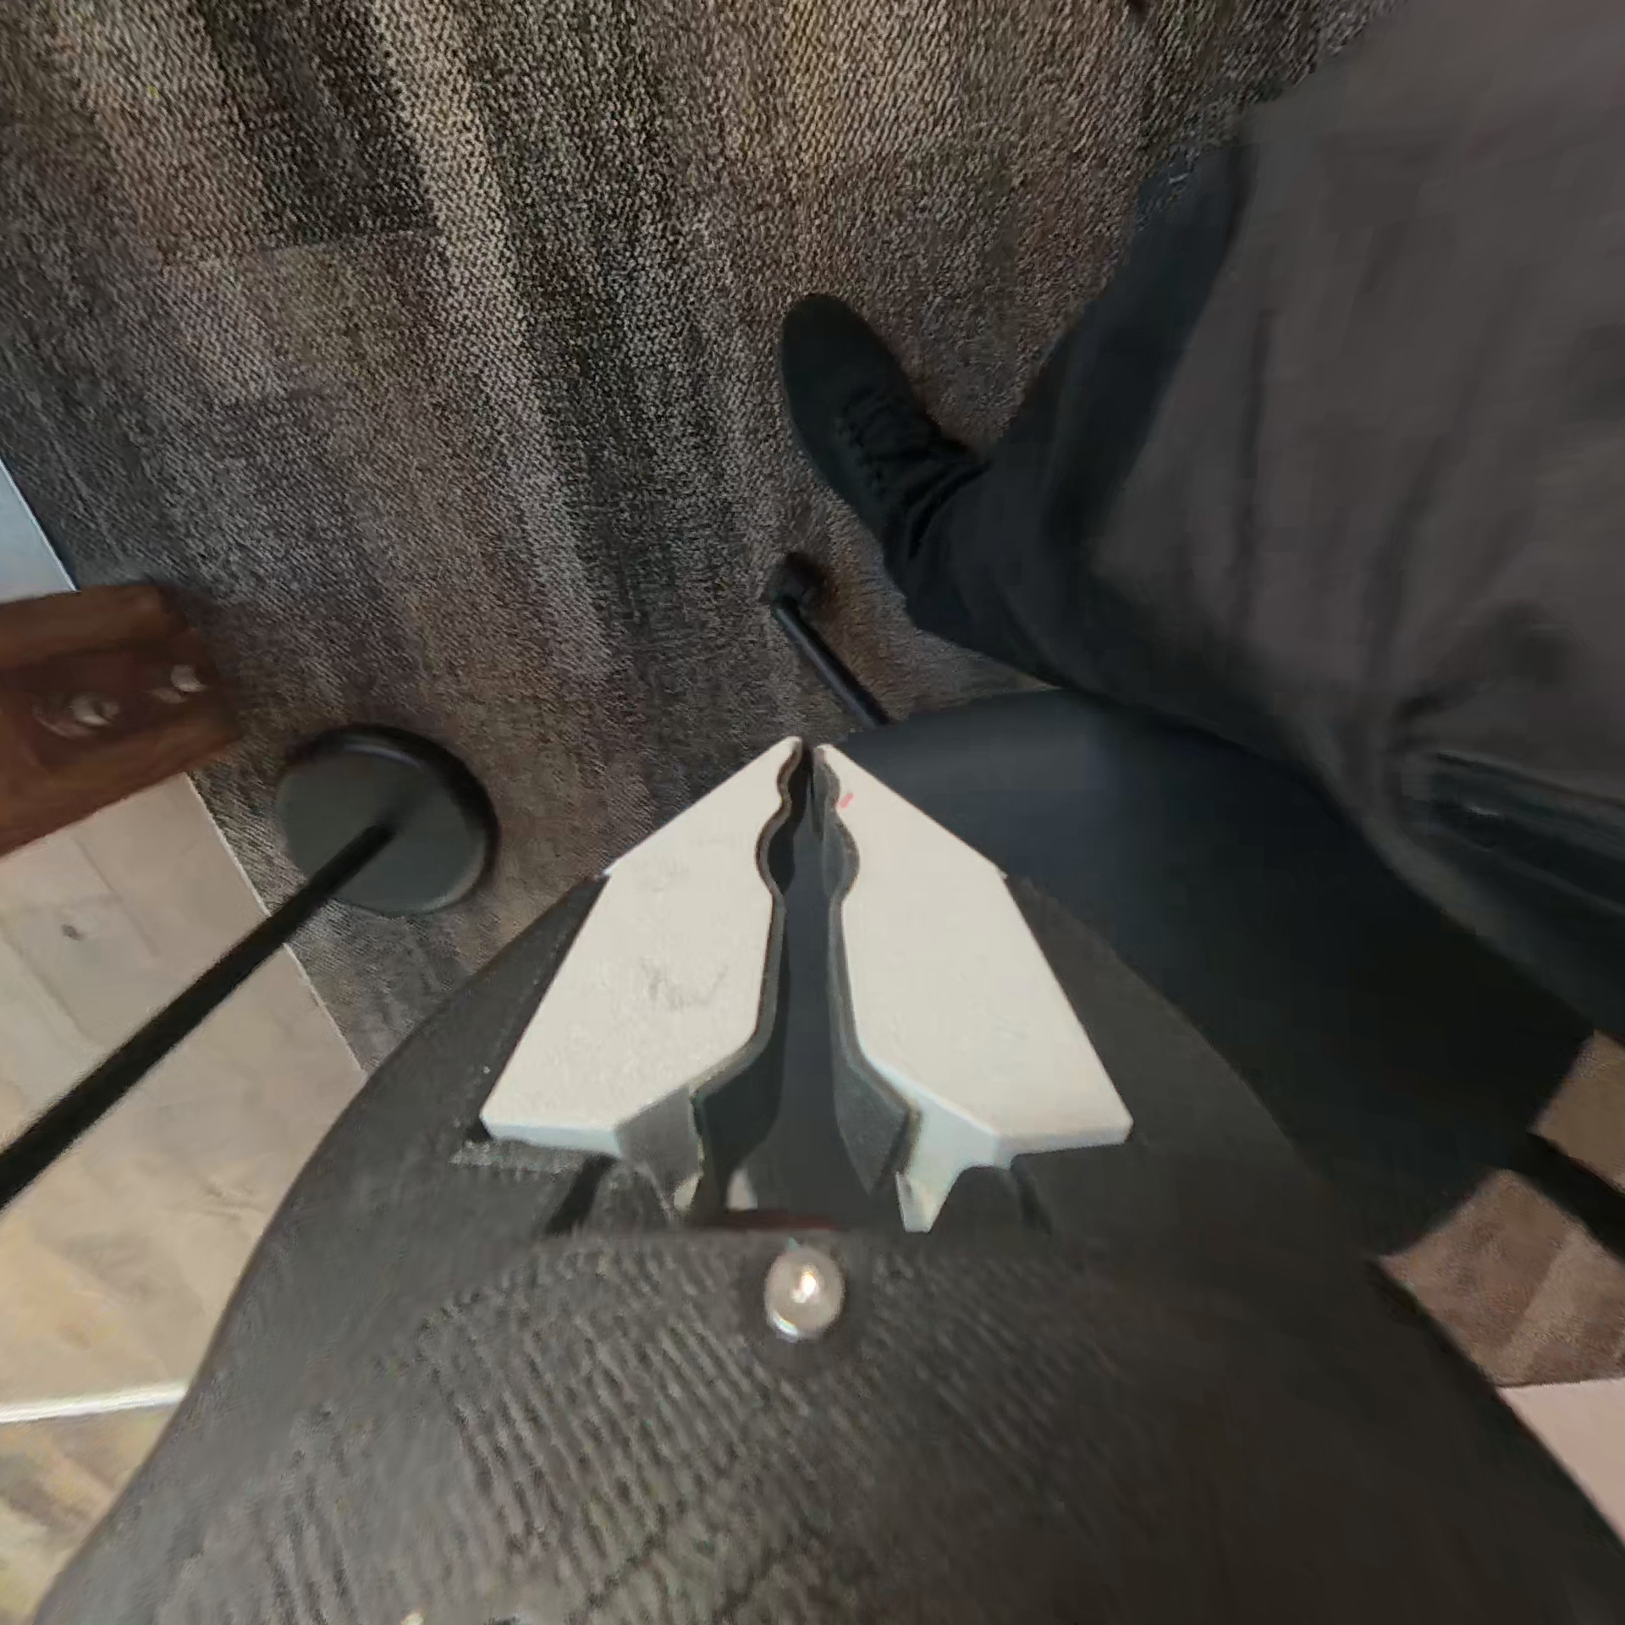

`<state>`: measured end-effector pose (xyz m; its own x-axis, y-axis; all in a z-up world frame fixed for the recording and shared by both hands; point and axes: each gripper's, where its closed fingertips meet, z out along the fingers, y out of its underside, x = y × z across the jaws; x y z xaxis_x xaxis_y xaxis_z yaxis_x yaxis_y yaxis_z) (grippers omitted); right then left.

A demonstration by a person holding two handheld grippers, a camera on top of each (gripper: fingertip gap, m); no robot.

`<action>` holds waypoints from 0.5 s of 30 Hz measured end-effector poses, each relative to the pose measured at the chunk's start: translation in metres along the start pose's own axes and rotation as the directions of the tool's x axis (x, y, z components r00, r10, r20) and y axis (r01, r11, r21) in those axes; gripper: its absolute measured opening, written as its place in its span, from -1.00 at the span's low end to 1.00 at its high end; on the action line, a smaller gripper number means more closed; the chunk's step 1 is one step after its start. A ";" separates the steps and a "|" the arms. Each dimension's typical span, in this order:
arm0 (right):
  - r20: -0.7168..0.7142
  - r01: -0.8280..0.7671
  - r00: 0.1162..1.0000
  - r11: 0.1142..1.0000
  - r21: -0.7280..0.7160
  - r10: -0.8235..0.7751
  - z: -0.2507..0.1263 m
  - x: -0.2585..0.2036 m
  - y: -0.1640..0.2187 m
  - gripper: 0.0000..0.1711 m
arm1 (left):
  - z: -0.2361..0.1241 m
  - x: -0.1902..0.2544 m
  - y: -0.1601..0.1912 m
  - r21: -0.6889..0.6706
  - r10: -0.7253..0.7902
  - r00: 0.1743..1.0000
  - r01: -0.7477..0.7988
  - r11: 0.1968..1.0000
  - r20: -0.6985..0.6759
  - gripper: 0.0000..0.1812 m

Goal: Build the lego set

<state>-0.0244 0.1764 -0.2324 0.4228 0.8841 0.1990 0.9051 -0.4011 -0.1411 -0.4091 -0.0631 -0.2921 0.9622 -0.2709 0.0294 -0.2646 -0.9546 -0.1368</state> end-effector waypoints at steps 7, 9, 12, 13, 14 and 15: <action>0.037 -0.280 0.959 0.960 -0.018 0.280 -0.002 -0.022 -0.023 -0.52 | 0.006 -0.053 -0.048 0.065 0.126 0.992 -0.125 0.990 -0.021 -1.00; 0.037 -0.333 0.942 0.943 0.005 0.332 0.001 -0.029 -0.021 -0.51 | 0.005 -0.052 -0.068 0.081 0.157 0.987 -0.155 0.985 -0.026 -1.00; 0.042 -0.420 0.907 0.907 0.027 0.419 0.012 -0.040 -0.010 -0.52 | 0.002 -0.037 -0.104 0.113 0.216 0.976 -0.210 0.971 -0.039 -1.00; 0.048 -0.455 0.890 0.890 0.030 0.453 0.018 -0.045 -0.004 -0.52 | 0.003 -0.028 -0.115 0.121 0.243 0.969 -0.236 0.964 -0.049 -0.99; 0.054 -0.492 0.870 0.870 0.031 0.490 0.026 -0.051 0.003 -0.52 | 0.004 -0.017 -0.126 0.128 0.276 0.960 -0.267 0.955 -0.054 -0.98; 0.062 -0.528 0.848 0.848 0.034 0.526 0.035 -0.057 0.009 -0.53 | 0.007 -0.006 -0.137 0.134 0.312 0.948 -0.303 0.944 -0.057 -0.98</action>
<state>-0.0418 0.1307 -0.2792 0.8318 0.5539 0.0343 0.5429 -0.7993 -0.2574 -0.3783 0.0700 -0.2807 0.8262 -0.5619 0.0413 -0.5321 -0.8022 -0.2709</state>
